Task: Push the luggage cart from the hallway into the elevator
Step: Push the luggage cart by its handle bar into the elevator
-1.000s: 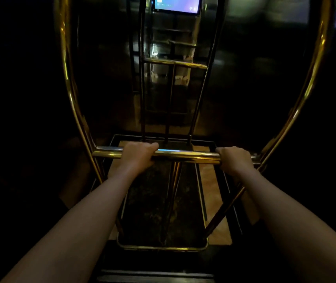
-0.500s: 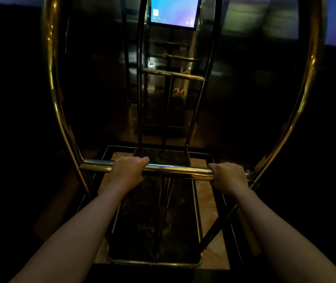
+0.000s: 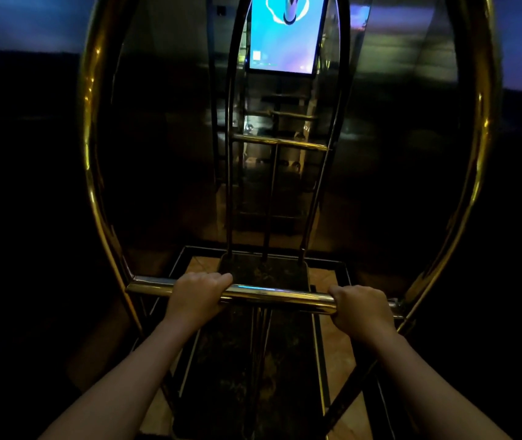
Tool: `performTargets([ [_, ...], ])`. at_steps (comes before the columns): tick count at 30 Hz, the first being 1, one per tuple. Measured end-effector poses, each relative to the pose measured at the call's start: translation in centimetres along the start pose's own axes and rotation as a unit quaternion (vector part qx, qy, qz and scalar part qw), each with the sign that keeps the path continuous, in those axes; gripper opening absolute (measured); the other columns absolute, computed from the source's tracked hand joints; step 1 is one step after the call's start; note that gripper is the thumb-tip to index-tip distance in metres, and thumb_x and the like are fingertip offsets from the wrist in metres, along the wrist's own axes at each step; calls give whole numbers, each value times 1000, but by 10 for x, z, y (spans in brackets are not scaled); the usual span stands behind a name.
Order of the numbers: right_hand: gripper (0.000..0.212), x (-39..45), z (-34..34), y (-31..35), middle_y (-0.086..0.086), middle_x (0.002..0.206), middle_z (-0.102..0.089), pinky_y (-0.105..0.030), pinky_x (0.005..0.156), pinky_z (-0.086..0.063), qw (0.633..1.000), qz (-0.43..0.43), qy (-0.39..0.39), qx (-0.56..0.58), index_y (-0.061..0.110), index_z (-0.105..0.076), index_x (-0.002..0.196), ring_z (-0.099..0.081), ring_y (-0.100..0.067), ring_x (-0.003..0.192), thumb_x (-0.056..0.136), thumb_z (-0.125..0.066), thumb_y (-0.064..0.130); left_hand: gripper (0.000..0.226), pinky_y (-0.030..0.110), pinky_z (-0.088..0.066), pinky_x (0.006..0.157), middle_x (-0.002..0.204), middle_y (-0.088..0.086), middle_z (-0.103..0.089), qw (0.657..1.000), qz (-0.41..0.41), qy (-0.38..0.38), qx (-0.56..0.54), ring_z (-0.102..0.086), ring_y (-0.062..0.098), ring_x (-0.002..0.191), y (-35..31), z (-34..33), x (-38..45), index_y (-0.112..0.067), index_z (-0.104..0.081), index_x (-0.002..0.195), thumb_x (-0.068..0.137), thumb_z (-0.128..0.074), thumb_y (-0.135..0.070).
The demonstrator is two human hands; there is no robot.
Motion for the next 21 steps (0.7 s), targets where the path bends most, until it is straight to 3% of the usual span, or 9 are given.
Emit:
performTargets([
  [5,20,-1,0,-4,10,62,-57,-20,46,-31,1000,6,-10,-4,29,-66,90,-46,-5,48,75,-78,28,36,26,-33,59,72,-11,-57,1000,7,24,-15,-41,6,60,-1,-2,-4,-29,-55,86,65,-83,-22],
  [13,30,1,-3,-9,7,53,-56,-19,37,-38,1000,14,-4,9,26,-66,82,-44,-3,39,62,-88,24,29,31,-42,74,93,-4,-61,998,-6,65,9,-55,14,81,-2,-7,-2,-25,-53,104,81,-70,-26],
  [17,37,3,2,-4,6,48,-54,-14,34,-27,999,23,-9,21,24,-66,75,-38,-1,34,49,-93,17,42,30,-41,89,114,-2,-61,994,-19,94,-56,-54,14,101,4,-4,-3,-25,-50,124,88,-62,-41],
  [18,38,2,0,-6,7,48,-53,-14,34,-27,999,22,-5,23,24,-66,74,-39,-1,34,49,-93,17,45,32,-38,96,120,0,-60,993,-23,67,-92,-52,15,109,6,10,-3,-23,-50,127,88,-60,-43],
  [19,39,2,-2,-8,8,48,-53,-14,33,-28,999,21,-1,24,25,-65,74,-39,-1,34,48,-93,16,43,34,-34,102,122,2,-59,994,-21,-9,-108,-51,18,114,14,35,-3,-20,-53,126,89,-58,-41],
  [21,41,3,-7,-10,10,48,-51,-14,33,-29,1000,20,8,19,27,-64,73,-39,1,34,47,-94,17,36,34,-29,102,118,12,-59,967,38,-237,-84,-50,26,113,51,108,-9,-12,-57,118,88,-57,-31],
])
Point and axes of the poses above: each hand's wrist, its own x-axis towards the middle knuckle, its own z-axis out of the back of the hand, y = z × x, the point moved 10 cm from there along x, towards the middle knuckle
